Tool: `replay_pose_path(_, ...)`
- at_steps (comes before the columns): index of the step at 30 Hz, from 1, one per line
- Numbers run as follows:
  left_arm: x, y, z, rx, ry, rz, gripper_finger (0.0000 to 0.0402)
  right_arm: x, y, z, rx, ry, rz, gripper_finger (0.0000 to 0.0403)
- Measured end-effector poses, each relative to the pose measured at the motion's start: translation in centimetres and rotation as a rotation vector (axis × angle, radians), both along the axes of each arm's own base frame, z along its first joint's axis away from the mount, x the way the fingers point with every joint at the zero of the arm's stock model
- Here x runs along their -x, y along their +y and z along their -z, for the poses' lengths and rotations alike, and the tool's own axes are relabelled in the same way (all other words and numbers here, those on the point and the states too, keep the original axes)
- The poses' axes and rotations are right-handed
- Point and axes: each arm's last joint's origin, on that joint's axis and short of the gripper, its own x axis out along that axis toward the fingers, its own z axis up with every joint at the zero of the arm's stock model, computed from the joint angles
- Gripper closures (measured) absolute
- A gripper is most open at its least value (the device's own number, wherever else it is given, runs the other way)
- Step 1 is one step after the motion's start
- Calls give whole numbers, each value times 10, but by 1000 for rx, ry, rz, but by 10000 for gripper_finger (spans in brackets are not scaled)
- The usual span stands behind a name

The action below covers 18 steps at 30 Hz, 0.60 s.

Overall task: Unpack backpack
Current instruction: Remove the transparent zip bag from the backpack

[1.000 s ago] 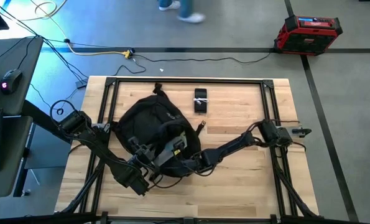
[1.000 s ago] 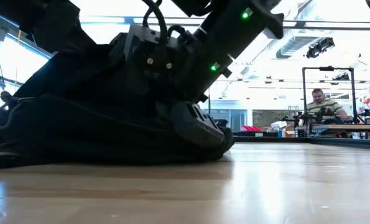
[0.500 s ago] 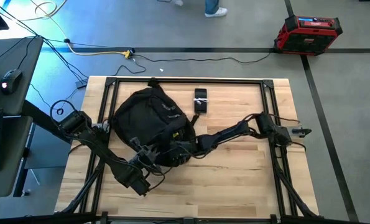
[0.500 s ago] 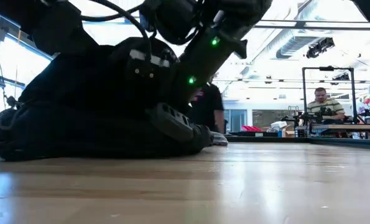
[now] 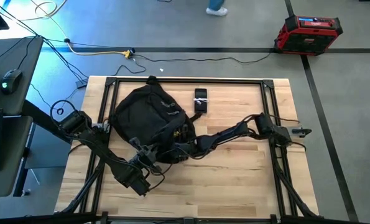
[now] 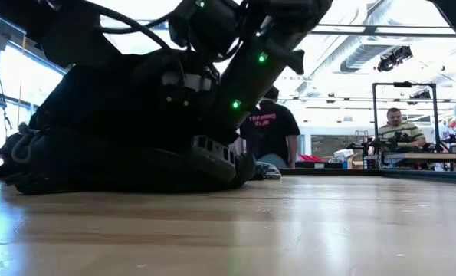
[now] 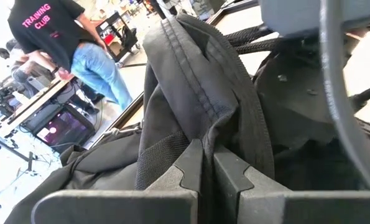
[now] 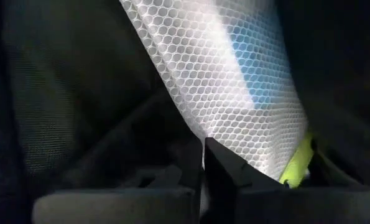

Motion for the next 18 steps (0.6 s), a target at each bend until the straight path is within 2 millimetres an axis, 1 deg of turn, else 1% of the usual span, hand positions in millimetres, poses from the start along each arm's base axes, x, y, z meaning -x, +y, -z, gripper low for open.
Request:
replay_pose_path(2, 0, 0, 0, -1, -1, 1, 402, 2, 10, -10, 9, 16, -35, 403)
replay_pose_path(5, 0, 0, 0, -2, -4, 1, 402, 6, 30, -27, 18, 22, -97, 403)
replay_pose_path(8, 0, 0, 0, -2, -4, 2, 402, 14, 49, -39, 30, 44, -187, 403)
replay_pose_path(11, 0, 0, 0, -4, -3, 1, 402, 21, 64, -48, -18, 68, -290, 403)
replay_pose_path(13, 0, 0, -1, -6, -5, 2, 402, 21, 63, -49, -39, 61, -282, 403)
replay_pose_path(16, 0, 0, -1, -5, -7, 1, 402, 16, 47, -42, -39, 75, -234, 402)
replay_pose_path(18, 0, 0, -1, -4, -9, 1, 402, 13, 35, -37, -48, 88, -196, 393)
